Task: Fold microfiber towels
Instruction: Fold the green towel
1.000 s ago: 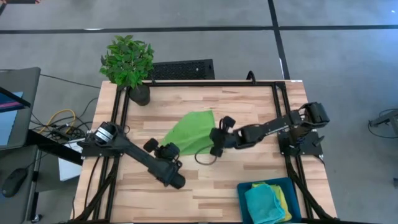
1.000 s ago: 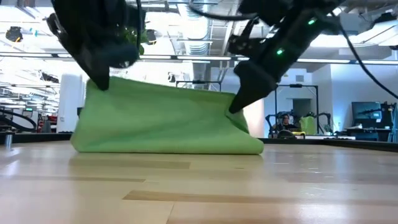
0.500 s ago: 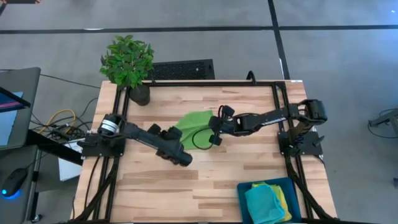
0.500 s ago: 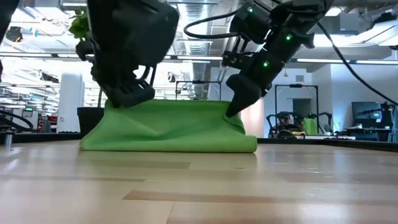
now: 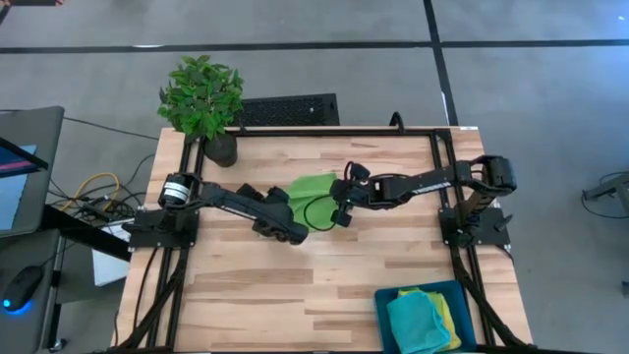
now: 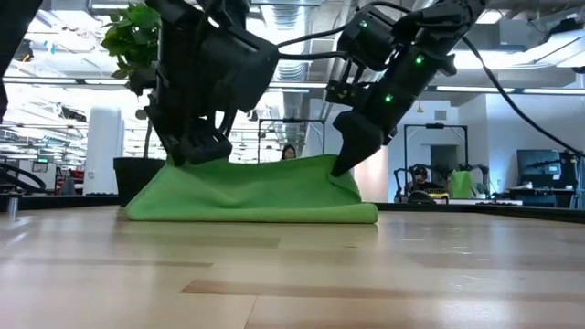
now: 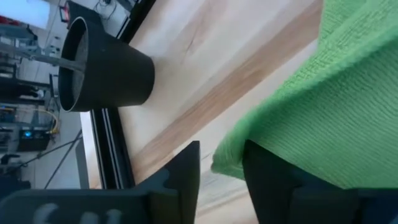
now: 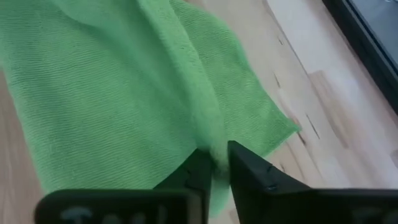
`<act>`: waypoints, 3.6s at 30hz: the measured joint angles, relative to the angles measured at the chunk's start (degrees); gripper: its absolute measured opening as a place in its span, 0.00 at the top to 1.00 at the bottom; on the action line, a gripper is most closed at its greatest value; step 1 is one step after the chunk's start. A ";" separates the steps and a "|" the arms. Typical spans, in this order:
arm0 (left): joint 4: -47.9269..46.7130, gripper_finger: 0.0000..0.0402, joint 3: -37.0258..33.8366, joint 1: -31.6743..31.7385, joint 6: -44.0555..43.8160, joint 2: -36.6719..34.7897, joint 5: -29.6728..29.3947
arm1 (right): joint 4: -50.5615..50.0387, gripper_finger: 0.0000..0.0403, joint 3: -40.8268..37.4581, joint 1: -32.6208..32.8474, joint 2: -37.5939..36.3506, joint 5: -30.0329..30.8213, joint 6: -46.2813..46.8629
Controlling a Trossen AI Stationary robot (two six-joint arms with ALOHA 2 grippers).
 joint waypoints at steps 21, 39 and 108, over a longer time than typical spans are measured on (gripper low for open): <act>0.86 0.63 2.62 -8.04 19.04 -2.74 3.95 | -1.29 0.43 -0.02 2.06 -6.21 -6.84 2.02; 10.91 0.63 2.69 -22.18 20.24 -2.97 2.48 | -1.26 0.44 -0.19 19.86 -8.71 -8.54 -6.06; 49.91 1.00 -8.61 -0.73 71.97 -7.15 4.44 | 7.86 0.44 3.43 2.99 12.73 -14.00 -8.57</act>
